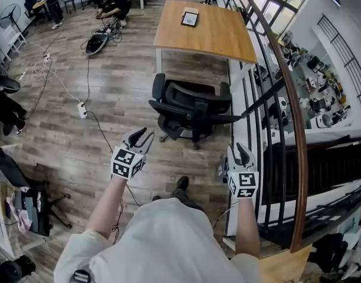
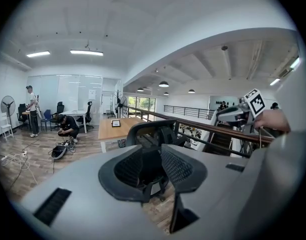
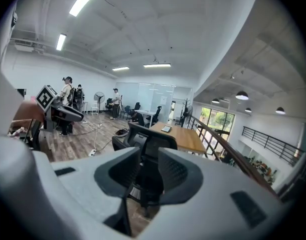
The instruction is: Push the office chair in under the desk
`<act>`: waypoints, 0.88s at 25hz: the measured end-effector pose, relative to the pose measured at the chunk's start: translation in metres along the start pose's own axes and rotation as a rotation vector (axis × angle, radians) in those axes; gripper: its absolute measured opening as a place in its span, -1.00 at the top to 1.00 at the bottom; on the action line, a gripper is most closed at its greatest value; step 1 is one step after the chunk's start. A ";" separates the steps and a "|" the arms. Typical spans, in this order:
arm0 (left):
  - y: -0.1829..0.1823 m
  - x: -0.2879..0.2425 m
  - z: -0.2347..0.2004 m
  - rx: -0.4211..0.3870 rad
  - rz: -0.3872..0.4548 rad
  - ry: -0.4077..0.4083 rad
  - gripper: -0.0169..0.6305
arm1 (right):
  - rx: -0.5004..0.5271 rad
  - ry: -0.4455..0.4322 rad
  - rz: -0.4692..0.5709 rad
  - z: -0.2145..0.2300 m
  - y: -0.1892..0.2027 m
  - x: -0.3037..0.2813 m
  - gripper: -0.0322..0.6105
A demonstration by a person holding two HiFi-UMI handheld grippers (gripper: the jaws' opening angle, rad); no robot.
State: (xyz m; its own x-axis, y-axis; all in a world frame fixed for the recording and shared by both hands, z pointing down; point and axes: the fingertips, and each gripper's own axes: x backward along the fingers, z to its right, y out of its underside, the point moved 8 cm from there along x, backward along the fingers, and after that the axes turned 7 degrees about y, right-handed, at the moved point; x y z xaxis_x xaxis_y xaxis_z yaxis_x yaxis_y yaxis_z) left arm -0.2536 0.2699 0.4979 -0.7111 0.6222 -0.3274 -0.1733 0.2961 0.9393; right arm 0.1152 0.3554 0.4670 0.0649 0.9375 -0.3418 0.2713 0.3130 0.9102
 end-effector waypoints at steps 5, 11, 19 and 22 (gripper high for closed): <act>-0.006 -0.030 -0.013 -0.042 -0.050 -0.011 0.60 | 0.026 -0.018 -0.030 0.025 0.001 -0.036 0.60; -0.006 -0.069 -0.029 -0.111 -0.121 -0.005 0.59 | 0.074 -0.065 -0.089 0.048 0.012 -0.083 0.60; -0.007 -0.121 -0.044 -0.168 -0.210 -0.007 0.57 | 0.180 -0.180 -0.137 0.073 0.025 -0.142 0.59; -0.004 -0.140 -0.047 -0.195 -0.245 -0.017 0.55 | 0.210 -0.226 -0.166 0.085 0.032 -0.161 0.58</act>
State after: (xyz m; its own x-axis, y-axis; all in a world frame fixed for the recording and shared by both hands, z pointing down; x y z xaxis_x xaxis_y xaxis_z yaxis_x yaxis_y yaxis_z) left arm -0.1854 0.1480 0.5443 -0.6208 0.5623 -0.5464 -0.4664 0.2953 0.8338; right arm 0.1950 0.2014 0.5314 0.2079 0.8116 -0.5460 0.4860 0.3987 0.7777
